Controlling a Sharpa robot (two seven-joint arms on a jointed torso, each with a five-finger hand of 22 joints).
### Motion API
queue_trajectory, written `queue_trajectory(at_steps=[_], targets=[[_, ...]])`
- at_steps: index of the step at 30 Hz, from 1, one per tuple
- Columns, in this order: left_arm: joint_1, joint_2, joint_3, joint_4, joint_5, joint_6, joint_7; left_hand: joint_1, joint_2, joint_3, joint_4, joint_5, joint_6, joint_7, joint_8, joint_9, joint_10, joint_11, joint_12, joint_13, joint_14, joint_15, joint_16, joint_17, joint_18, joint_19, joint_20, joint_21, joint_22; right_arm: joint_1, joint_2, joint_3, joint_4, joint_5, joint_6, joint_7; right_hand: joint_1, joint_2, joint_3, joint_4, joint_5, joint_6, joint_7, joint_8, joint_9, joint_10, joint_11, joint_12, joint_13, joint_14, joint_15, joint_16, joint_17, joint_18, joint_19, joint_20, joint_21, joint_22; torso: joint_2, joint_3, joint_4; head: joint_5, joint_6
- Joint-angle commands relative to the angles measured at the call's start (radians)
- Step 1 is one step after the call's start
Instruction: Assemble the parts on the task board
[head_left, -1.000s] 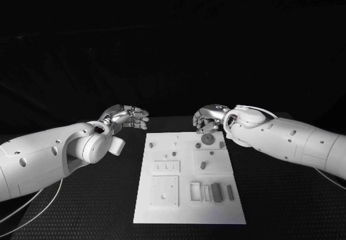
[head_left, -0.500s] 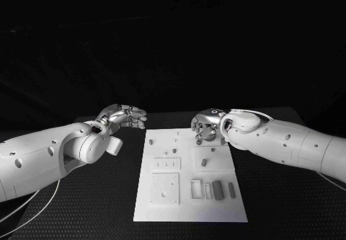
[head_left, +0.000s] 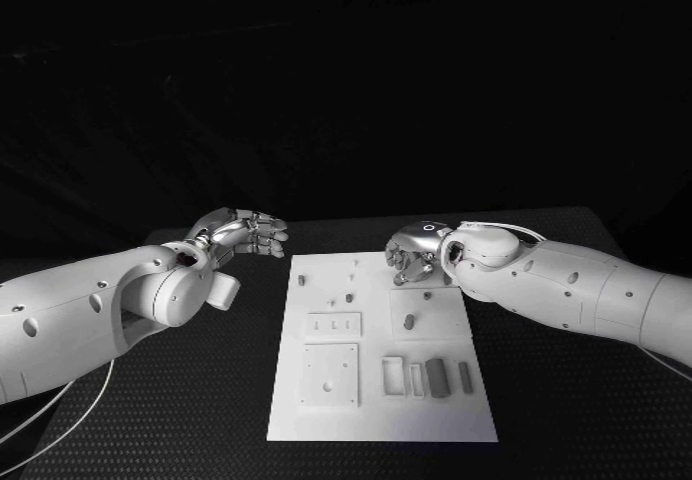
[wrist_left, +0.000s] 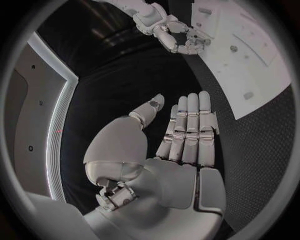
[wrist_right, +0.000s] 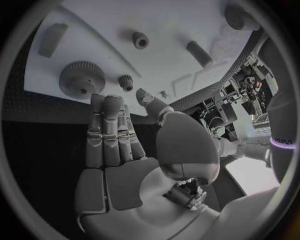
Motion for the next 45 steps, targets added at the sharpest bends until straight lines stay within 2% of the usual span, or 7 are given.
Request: queue_trajectory(at_steps=[1, 16, 28, 35, 45], targets=[[0.002, 0.006, 0.001, -0.006, -0.003, 0.017, 0.004, -0.011, -0.003, -0.002, 0.003, 0.005, 0.001, 0.004, -0.005, -0.002, 0.002, 0.004, -0.005, 0.002, 0.006, 0.002, -0.006, 0.002, 0.004, 0.004, -0.002, -0.004, 0.001, -0.003, -0.002, -0.001, 0.003, -0.023, 0.031, -0.007, -0.002, -0.009, 0.006, 0.003, 0.003, 0.007, 0.001, -0.008, 0.001, 0.006, 0.000, -0.005, -0.001, 0.001, 0.004, 0.007, 0.001, 0.016, -0.005, -0.007, 0.007, 0.026, 0.009, 0.0047, 0.0033, -0.002, 0.002], [0.002, 0.004, 0.001, -0.010, -0.003, 0.020, 0.002, -0.014, -0.004, -0.003, 0.005, 0.005, 0.001, 0.005, -0.008, -0.001, 0.002, 0.005, -0.009, 0.005, 0.005, 0.002, -0.009, 0.007, 0.004, 0.004, -0.002, -0.005, 0.002, -0.008, -0.006, -0.003, 0.000, -0.054, 0.051, -0.019, -0.001, -0.017, 0.012, 0.001, 0.003, 0.007, 0.002, -0.014, 0.003, 0.005, 0.001, -0.013, -0.004, -0.004, 0.005, 0.015, 0.003, 0.016, -0.010, -0.008, 0.019, 0.026, 0.020, 0.0108, 0.0050, -0.004, 0.005], [0.002, 0.005, 0.001, -0.009, -0.003, 0.023, 0.001, -0.016, -0.004, -0.003, 0.007, 0.004, 0.001, 0.005, -0.009, -0.001, 0.002, 0.005, -0.011, 0.006, 0.006, 0.002, -0.011, 0.009, 0.004, 0.004, -0.002, -0.006, 0.003, -0.014, 0.006, -0.006, -0.005, -0.063, 0.040, -0.021, 0.011, -0.003, 0.014, -0.002, 0.002, 0.021, -0.003, -0.014, 0.010, 0.020, -0.003, -0.013, -0.001, -0.002, 0.001, 0.039, 0.010, 0.016, -0.012, -0.011, 0.048, 0.027, 0.028, 0.0147, 0.0077, -0.006, 0.008], [0.002, 0.005, 0.001, -0.010, -0.003, 0.022, 0.000, -0.017, -0.003, -0.003, 0.008, 0.004, 0.001, 0.005, -0.010, -0.001, 0.003, 0.005, -0.013, 0.007, 0.006, 0.002, -0.012, 0.010, 0.004, 0.003, -0.002, -0.006, 0.003, -0.014, 0.011, -0.006, -0.005, -0.068, 0.053, -0.018, 0.005, 0.013, 0.013, -0.002, 0.003, 0.041, -0.011, -0.013, 0.017, 0.044, -0.011, -0.009, 0.007, 0.001, -0.007, 0.071, 0.020, 0.016, -0.011, -0.017, 0.080, 0.027, 0.033, 0.0154, 0.0084, -0.007, 0.006], [0.002, 0.010, 0.001, -0.016, -0.003, 0.023, 0.001, -0.016, -0.003, -0.002, 0.008, 0.004, 0.001, 0.005, -0.011, -0.001, 0.003, 0.005, -0.014, 0.009, 0.006, 0.002, -0.014, 0.012, 0.004, 0.003, -0.002, -0.007, 0.004, -0.014, 0.011, -0.007, 0.004, -0.067, 0.052, -0.013, -0.003, 0.012, 0.012, 0.000, 0.002, 0.050, -0.014, -0.014, 0.020, 0.052, -0.013, -0.009, 0.012, -0.004, -0.009, 0.085, 0.023, 0.016, -0.016, -0.019, 0.097, 0.026, 0.035, 0.0157, 0.0070, -0.005, 0.001]])
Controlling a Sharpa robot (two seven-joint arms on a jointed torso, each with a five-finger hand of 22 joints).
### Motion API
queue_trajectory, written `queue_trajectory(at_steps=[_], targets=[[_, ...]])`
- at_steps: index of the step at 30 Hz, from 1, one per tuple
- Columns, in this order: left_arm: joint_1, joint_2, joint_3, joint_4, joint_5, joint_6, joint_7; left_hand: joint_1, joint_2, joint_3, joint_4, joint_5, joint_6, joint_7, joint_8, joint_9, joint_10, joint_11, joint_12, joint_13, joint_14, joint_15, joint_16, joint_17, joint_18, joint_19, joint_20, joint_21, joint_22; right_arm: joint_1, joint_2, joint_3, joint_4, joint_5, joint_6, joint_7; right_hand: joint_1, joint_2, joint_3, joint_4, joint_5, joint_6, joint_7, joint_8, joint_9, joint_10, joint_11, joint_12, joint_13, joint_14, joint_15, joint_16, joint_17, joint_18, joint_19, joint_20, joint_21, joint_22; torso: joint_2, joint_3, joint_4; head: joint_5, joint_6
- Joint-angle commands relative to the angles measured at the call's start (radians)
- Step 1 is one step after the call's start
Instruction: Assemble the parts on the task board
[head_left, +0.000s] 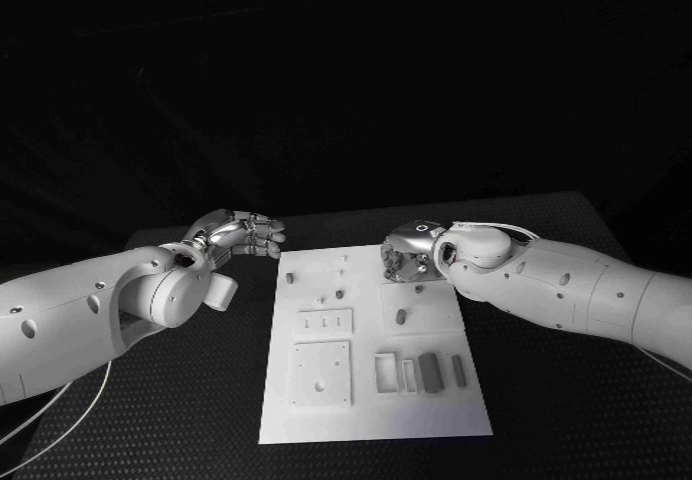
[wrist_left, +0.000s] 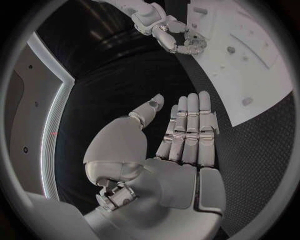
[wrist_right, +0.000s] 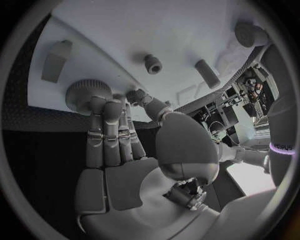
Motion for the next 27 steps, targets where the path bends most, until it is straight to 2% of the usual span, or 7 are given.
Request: queue_trajectory(at_steps=[1, 10, 15, 18, 21, 25, 27], targets=[[0.002, 0.002, 0.001, 0.000, -0.003, 0.014, 0.007, -0.013, 0.001, 0.000, 0.006, 0.004, 0.001, 0.005, -0.007, -0.001, 0.003, 0.005, -0.006, 0.001, 0.006, 0.002, -0.005, 0.001, 0.007, 0.003, -0.002, -0.007, 0.001, -0.016, 0.001, -0.010, 0.001, -0.010, 0.049, 0.000, -0.007, 0.005, 0.001, 0.005, 0.002, 0.007, 0.000, -0.007, 0.001, 0.007, -0.001, -0.001, 0.000, -0.001, -0.004, 0.005, 0.001, 0.016, -0.006, -0.008, 0.005, 0.025, 0.000, 0.0000, 0.0335, 0.002, -0.003], [0.002, 0.000, 0.001, 0.001, -0.003, 0.014, 0.006, -0.012, 0.001, 0.000, 0.006, 0.004, 0.001, 0.005, -0.007, 0.000, 0.003, 0.005, -0.007, 0.003, 0.006, 0.002, -0.007, 0.003, 0.007, 0.003, -0.002, -0.007, 0.002, -0.016, 0.004, -0.010, 0.007, -0.010, 0.046, -0.003, -0.008, 0.003, 0.001, 0.006, 0.003, 0.009, -0.001, -0.008, 0.002, 0.009, -0.002, -0.002, 0.002, -0.002, -0.005, 0.010, 0.001, 0.016, -0.007, -0.009, 0.010, 0.025, 0.004, 0.0011, 0.0342, 0.003, 0.000], [0.002, -0.002, 0.001, 0.003, -0.003, 0.013, 0.006, -0.012, 0.001, 0.001, 0.006, 0.004, 0.001, 0.005, -0.008, 0.000, 0.004, 0.005, -0.008, 0.003, 0.006, 0.002, -0.007, 0.004, 0.007, 0.003, -0.003, -0.007, 0.002, -0.016, 0.004, -0.010, 0.006, -0.013, 0.047, -0.006, -0.010, 0.000, 0.001, 0.006, 0.003, 0.008, 0.000, -0.010, 0.002, 0.009, -0.002, -0.004, 0.002, -0.004, -0.004, 0.011, 0.001, 0.016, -0.009, -0.009, 0.013, 0.025, 0.005, -0.0004, 0.0346, 0.002, 0.001], [0.002, -0.002, 0.001, 0.004, -0.003, 0.012, 0.007, -0.012, 0.000, 0.001, 0.006, 0.004, 0.001, 0.005, -0.008, 0.000, 0.004, 0.005, -0.009, 0.004, 0.006, 0.002, -0.008, 0.004, 0.007, 0.003, -0.003, -0.008, 0.002, -0.016, 0.005, -0.010, 0.005, -0.018, 0.051, -0.007, -0.010, 0.000, 0.002, 0.005, 0.003, 0.008, 0.000, -0.010, 0.002, 0.009, -0.002, -0.004, 0.003, -0.004, -0.004, 0.012, 0.001, 0.016, -0.009, -0.009, 0.015, 0.025, 0.006, 0.0002, 0.0347, 0.003, 0.002], [0.002, -0.003, 0.001, 0.004, -0.003, 0.012, 0.006, -0.012, 0.001, 0.001, 0.005, 0.004, 0.001, 0.005, -0.008, 0.000, 0.004, 0.005, -0.009, 0.004, 0.006, 0.002, -0.008, 0.005, 0.007, 0.003, -0.003, -0.008, 0.002, -0.016, 0.006, -0.010, 0.004, -0.028, 0.050, -0.010, 0.002, 0.015, 0.008, 0.000, 0.003, 0.018, -0.004, -0.009, 0.005, 0.018, -0.005, -0.002, 0.007, 0.000, -0.008, 0.024, 0.003, 0.016, -0.007, -0.013, 0.028, 0.026, 0.006, 0.0014, 0.0350, 0.002, 0.002], [0.002, -0.004, 0.001, 0.005, -0.003, 0.013, 0.006, -0.012, 0.001, 0.001, 0.006, 0.004, 0.002, 0.005, -0.008, 0.000, 0.004, 0.005, -0.009, 0.004, 0.007, 0.002, -0.008, 0.005, 0.007, 0.003, -0.002, -0.008, 0.003, -0.016, 0.009, -0.010, 0.005, -0.036, 0.040, -0.013, 0.036, 0.055, 0.020, -0.003, 0.003, 0.043, -0.014, -0.001, 0.012, 0.042, -0.014, 0.006, 0.019, 0.004, -0.017, 0.051, 0.011, 0.016, -0.008, -0.019, 0.055, 0.026, 0.007, 0.0015, 0.0346, 0.001, 0.003], [0.002, -0.004, 0.001, 0.005, -0.003, 0.012, 0.006, -0.012, 0.001, 0.001, 0.006, 0.004, 0.002, 0.005, -0.008, 0.000, 0.004, 0.005, -0.009, 0.005, 0.007, 0.002, -0.009, 0.006, 0.007, 0.003, -0.002, -0.008, 0.003, -0.016, 0.012, -0.010, 0.007, -0.037, 0.041, -0.016, 0.048, 0.055, 0.059, 0.005, 0.006, 0.061, -0.020, 0.002, 0.014, 0.056, -0.020, 0.010, 0.026, 0.007, -0.023, 0.070, 0.017, 0.016, -0.009, -0.018, 0.069, 0.025, 0.007, 0.0011, 0.0351, 0.001, 0.004]])
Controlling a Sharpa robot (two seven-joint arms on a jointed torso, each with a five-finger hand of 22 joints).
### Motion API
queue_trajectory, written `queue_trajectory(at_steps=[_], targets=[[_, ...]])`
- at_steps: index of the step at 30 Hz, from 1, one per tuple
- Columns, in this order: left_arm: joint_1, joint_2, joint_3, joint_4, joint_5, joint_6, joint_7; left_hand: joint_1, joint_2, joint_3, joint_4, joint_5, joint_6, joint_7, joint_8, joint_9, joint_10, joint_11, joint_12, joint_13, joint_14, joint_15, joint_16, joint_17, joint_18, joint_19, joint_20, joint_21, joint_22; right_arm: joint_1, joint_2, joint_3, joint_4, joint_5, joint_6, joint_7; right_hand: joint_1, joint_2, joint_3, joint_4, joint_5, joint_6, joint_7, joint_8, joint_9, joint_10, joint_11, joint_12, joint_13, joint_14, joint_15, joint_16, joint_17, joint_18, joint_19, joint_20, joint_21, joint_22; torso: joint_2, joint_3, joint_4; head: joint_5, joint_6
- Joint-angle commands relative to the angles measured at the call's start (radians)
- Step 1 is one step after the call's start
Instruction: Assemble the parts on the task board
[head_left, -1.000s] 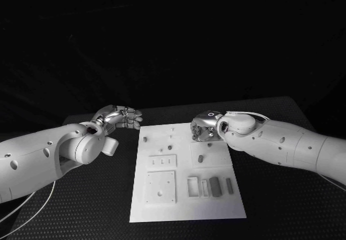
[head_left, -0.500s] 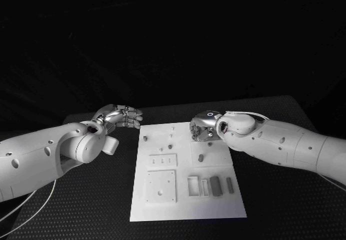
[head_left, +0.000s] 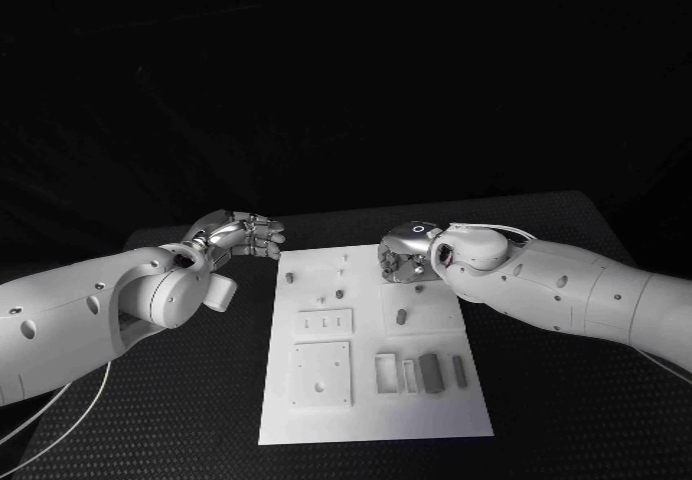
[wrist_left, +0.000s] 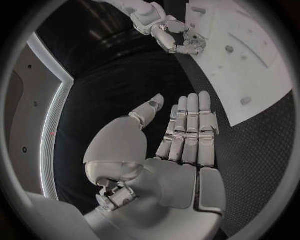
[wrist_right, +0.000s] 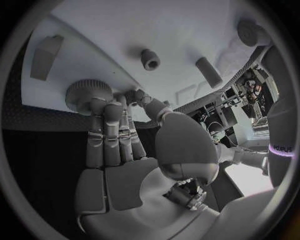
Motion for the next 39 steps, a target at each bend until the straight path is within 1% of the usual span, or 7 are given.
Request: queue_trajectory(at_steps=[1, 8, 15, 20, 24, 29, 39], targets=[[0.002, 0.001, 0.001, 0.003, -0.003, 0.012, 0.007, -0.012, 0.001, 0.001, 0.006, 0.004, 0.002, 0.005, -0.005, 0.000, 0.004, 0.005, -0.006, 0.002, 0.007, 0.002, -0.005, 0.001, 0.012, 0.003, -0.002, -0.004, 0.001, -0.016, 0.006, -0.011, 0.000, -0.023, 0.051, -0.015, 0.012, 0.012, 0.041, 0.005, 0.006, 0.022, -0.006, 0.005, 0.004, 0.018, -0.003, 0.008, 0.011, 0.000, -0.011, 0.021, 0.007, 0.016, -0.006, -0.008, 0.018, 0.025, 0.001, 0.0004, 0.0365, 0.000, 0.002], [0.002, 0.001, 0.001, 0.002, -0.003, 0.011, 0.006, -0.012, 0.001, 0.001, 0.006, 0.004, 0.002, 0.005, -0.005, 0.000, 0.004, 0.005, -0.007, 0.002, 0.007, 0.002, -0.005, 0.002, 0.012, 0.003, -0.002, -0.004, 0.001, -0.016, 0.010, -0.011, 0.012, -0.029, 0.030, -0.049, 0.002, 0.033, 0.063, 0.000, 0.004, 0.042, -0.013, 0.008, 0.011, 0.038, -0.012, 0.012, 0.025, 0.003, -0.018, 0.049, 0.015, 0.016, -0.001, -0.015, 0.047, 0.025, 0.002, 0.0013, 0.0366, 0.001, 0.003], [0.005, 0.000, 0.001, -0.001, -0.003, 0.009, 0.006, -0.012, 0.000, 0.001, 0.006, 0.004, 0.002, 0.005, -0.005, 0.001, 0.004, 0.005, -0.007, 0.003, 0.007, 0.002, -0.006, 0.003, 0.012, 0.003, -0.002, -0.004, 0.002, -0.014, 0.001, -0.010, 0.032, -0.011, -0.028, -0.081, -0.007, 0.032, 0.068, -0.001, 0.004, 0.053, -0.017, 0.010, 0.017, 0.050, -0.018, 0.015, 0.037, 0.005, -0.024, 0.067, 0.018, 0.016, 0.002, -0.021, 0.068, 0.024, 0.003, 0.0012, 0.0365, 0.004, 0.009], [0.007, 0.000, 0.001, -0.005, -0.003, 0.006, 0.008, -0.012, 0.000, 0.001, 0.005, 0.004, 0.002, 0.005, -0.006, 0.001, 0.005, 0.005, -0.008, 0.004, 0.007, 0.002, -0.007, 0.004, 0.012, 0.003, -0.002, -0.004, 0.002, 0.003, 0.004, -0.009, 0.055, -0.009, -0.060, -0.113, -0.009, 0.029, 0.070, -0.001, 0.004, 0.058, -0.019, 0.011, 0.021, 0.056, -0.021, 0.015, 0.042, 0.008, -0.027, 0.075, 0.019, 0.016, 0.005, -0.025, 0.078, 0.024, 0.003, 0.0008, 0.0341, 0.009, 0.016], [0.009, 0.000, 0.001, -0.005, -0.003, 0.006, 0.008, -0.012, 0.000, 0.001, 0.005, 0.004, 0.002, 0.005, -0.006, 0.001, 0.005, 0.005, -0.008, 0.004, 0.007, 0.002, -0.007, 0.005, 0.012, 0.003, -0.002, -0.005, 0.002, 0.018, 0.019, -0.007, 0.059, -0.021, -0.061, -0.138, -0.010, 0.028, 0.071, -0.001, 0.004, 0.059, -0.020, 0.011, 0.022, 0.057, -0.021, 0.015, 0.043, 0.008, -0.028, 0.077, 0.019, 0.016, 0.006, -0.026, 0.080, 0.024, 0.004, -0.0001, 0.0341, 0.011, 0.023], [0.011, 0.002, 0.001, -0.005, -0.003, 0.007, 0.008, -0.012, 0.000, 0.001, 0.005, 0.004, 0.002, 0.005, -0.006, 0.001, 0.005, 0.005, -0.009, 0.005, 0.008, 0.002, -0.008, 0.005, 0.012, 0.003, -0.002, -0.005, 0.002, 0.026, 0.053, -0.004, 0.048, -0.033, -0.065, -0.154, -0.010, 0.026, 0.071, -0.002, 0.004, 0.060, -0.021, 0.011, 0.023, 0.058, -0.022, 0.015, 0.045, 0.009, -0.028, 0.079, 0.020, 0.016, 0.006, -0.027, 0.083, 0.024, 0.004, 0.0019, 0.0360, 0.013, 0.028], [0.015, 0.005, 0.001, -0.007, -0.003, 0.006, 0.008, -0.012, 0.000, 0.001, 0.006, 0.004, 0.003, 0.005, -0.007, 0.001, 0.006, 0.005, -0.010, 0.006, 0.008, 0.002, -0.009, 0.007, 0.012, 0.004, -0.002, -0.005, 0.003, 0.037, 0.127, -0.001, -0.004, -0.069, -0.077, -0.178, -0.010, 0.024, 0.072, -0.002, 0.004, 0.062, -0.021, 0.011, 0.025, 0.060, -0.023, 0.014, 0.048, 0.009, -0.029, 0.083, 0.020, 0.016, 0.006, -0.028, 0.087, 0.024, 0.005, 0.0005, 0.0380, 0.016, 0.031]])
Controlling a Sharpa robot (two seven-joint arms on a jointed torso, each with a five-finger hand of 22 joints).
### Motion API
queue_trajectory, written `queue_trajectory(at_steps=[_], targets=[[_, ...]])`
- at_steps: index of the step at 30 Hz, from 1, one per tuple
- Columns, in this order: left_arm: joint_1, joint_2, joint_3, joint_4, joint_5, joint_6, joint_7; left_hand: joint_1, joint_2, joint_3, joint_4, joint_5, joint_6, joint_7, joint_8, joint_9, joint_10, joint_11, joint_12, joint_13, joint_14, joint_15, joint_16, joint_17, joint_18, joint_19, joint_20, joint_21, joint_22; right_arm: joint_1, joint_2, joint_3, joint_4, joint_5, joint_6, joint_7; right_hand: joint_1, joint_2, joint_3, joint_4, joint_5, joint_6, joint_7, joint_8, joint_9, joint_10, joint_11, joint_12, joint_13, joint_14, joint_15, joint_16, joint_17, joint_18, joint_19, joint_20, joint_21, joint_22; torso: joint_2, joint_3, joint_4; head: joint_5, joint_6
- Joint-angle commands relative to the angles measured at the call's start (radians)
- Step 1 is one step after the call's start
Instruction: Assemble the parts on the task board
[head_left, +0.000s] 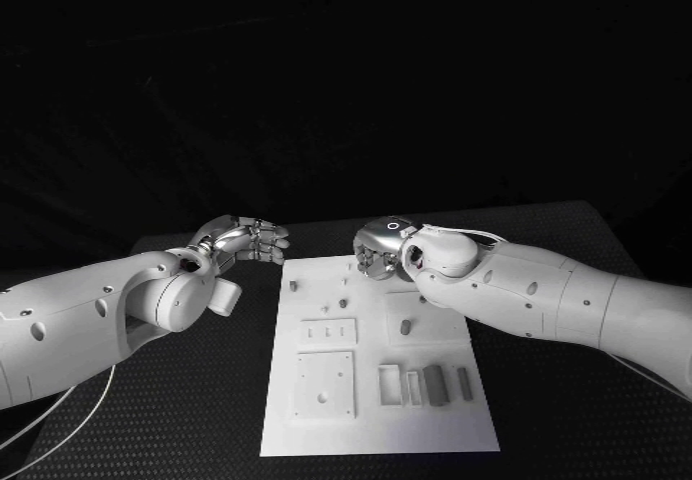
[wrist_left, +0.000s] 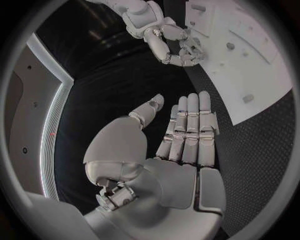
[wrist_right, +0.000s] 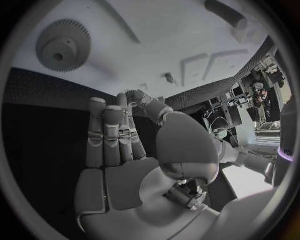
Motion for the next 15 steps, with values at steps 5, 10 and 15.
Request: queue_trajectory(at_steps=[5, 10, 15], targets=[[0.006, 0.009, 0.001, -0.001, -0.002, 0.007, 0.008, -0.012, 0.000, 0.001, 0.006, 0.004, 0.003, 0.005, -0.007, 0.002, 0.004, 0.003, -0.007, 0.002, 0.008, 0.002, -0.006, 0.002, 0.013, 0.004, -0.002, -0.005, 0.002, 0.000, 0.059, 0.000, -0.060, -0.061, -0.017, -0.037, 0.001, 0.002, 0.008, 0.001, 0.003, 0.021, -0.012, 0.003, 0.018, 0.006, 0.000, 0.000, 0.003, -0.001, -0.008, 0.008, 0.001, 0.029, 0.000, -0.010, 0.006, 0.024, 0.001, -0.0002, 0.0397, 0.003, 0.003], [0.007, 0.012, 0.001, -0.003, -0.002, 0.008, 0.008, -0.012, 0.000, 0.001, 0.006, 0.004, 0.003, 0.005, -0.008, 0.002, 0.004, 0.003, -0.007, 0.003, 0.008, 0.002, -0.007, 0.003, 0.013, 0.004, -0.002, -0.005, 0.002, 0.000, 0.086, 0.000, -0.089, -0.077, -0.024, -0.046, 0.001, 0.001, 0.009, 0.000, 0.003, 0.021, -0.012, 0.003, 0.019, 0.007, -0.001, 0.000, 0.004, 0.000, -0.008, 0.009, 0.001, 0.029, 0.000, -0.010, 0.008, 0.024, 0.000, 0.0012, 0.0408, 0.005, 0.002], [0.007, 0.014, 0.001, -0.005, -0.002, 0.009, 0.007, -0.012, 0.000, 0.001, 0.006, 0.004, 0.003, 0.005, -0.008, 0.002, 0.004, 0.003, -0.008, 0.003, 0.009, 0.002, -0.007, 0.004, 0.013, 0.004, -0.002, -0.006, 0.002, -0.001, 0.105, -0.001, -0.113, -0.082, -0.019, -0.046, 0.002, 0.000, 0.009, 0.000, 0.003, 0.022, -0.013, 0.003, 0.019, 0.007, -0.001, 0.000, 0.005, 0.000, -0.008, 0.011, 0.002, 0.029, 0.000, -0.011, 0.009, 0.024, 0.001, -0.0005, 0.0410, 0.008, 0.002]])
